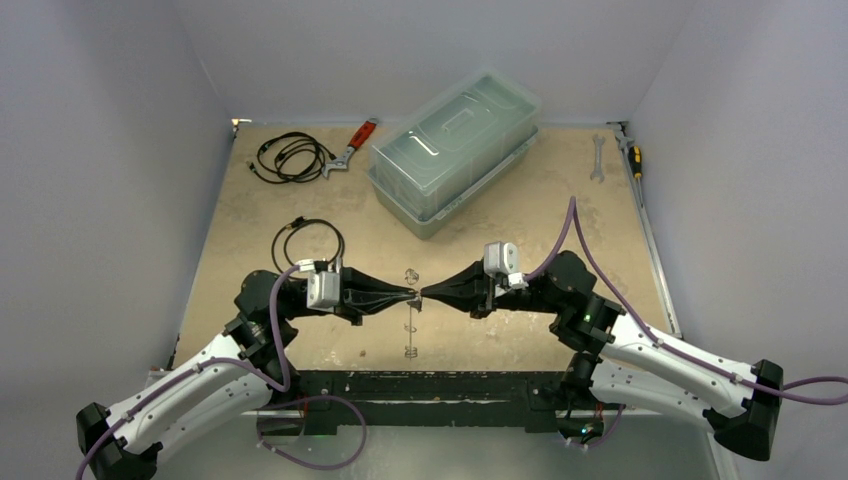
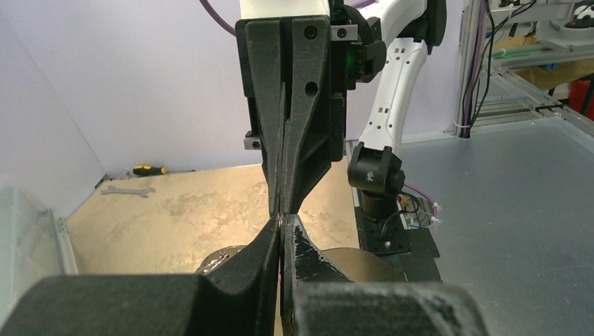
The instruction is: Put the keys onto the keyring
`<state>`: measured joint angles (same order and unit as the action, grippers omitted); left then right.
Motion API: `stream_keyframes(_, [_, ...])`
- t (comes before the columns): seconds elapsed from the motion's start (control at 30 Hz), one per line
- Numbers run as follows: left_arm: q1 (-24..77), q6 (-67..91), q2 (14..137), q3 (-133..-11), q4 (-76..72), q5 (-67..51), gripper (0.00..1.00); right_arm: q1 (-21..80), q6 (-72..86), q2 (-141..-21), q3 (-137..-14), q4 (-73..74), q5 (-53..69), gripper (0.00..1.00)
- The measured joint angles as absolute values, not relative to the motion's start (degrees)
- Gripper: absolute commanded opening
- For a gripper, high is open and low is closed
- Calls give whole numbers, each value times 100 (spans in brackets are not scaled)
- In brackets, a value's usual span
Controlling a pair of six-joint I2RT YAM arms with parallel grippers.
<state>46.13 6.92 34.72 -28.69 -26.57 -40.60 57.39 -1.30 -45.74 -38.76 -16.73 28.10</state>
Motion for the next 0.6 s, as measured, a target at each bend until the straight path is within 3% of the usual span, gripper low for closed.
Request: stream_keyframes(0.6, [4576,694,3470,-2869,-2670,-4016,0,5739,-86,-4748,-3852,-1839,2810,0])
